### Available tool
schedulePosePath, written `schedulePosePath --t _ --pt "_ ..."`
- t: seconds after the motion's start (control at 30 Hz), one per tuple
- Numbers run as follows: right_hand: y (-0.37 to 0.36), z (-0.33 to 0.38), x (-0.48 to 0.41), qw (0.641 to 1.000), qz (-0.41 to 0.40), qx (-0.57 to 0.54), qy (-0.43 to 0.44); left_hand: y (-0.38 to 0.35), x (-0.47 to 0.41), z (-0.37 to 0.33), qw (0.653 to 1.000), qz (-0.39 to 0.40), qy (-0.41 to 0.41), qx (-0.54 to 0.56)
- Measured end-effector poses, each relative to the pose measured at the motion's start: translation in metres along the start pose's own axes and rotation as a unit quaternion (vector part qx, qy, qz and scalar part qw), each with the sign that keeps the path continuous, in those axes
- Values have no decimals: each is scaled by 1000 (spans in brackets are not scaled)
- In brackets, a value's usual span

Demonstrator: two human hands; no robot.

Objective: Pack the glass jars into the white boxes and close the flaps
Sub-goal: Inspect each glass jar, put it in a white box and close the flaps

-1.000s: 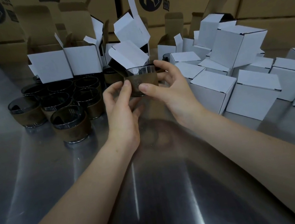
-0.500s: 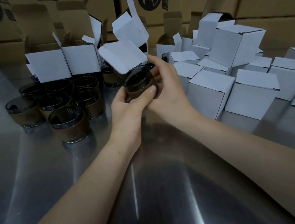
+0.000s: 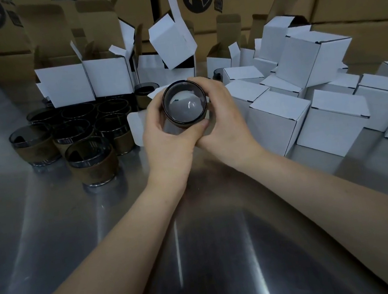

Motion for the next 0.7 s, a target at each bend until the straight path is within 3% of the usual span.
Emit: schedulePosePath --t 0.3,0.43,0.53,0.7 --pt "4 3 0 1000 7 -22 21 0 3 -4 999 12 -30 -30" --pt "5 -2 -2 980 66 -165 -85 0 5 -7 996 26 57 64" --pt "4 -5 -2 953 66 -244 -166 -1 3 -5 976 64 150 147" --pt "2 3 -2 959 35 -230 -162 -4 3 2 914 123 253 294"
Point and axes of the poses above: each hand's wrist, its own x-axis away from the middle knuckle, its own y-axis out of the back of the hand, z = x × y, the point moved 2 cm from there along -x, towards the middle knuckle, and after that the axes turned 2 degrees about y, right-handed, at the moved point
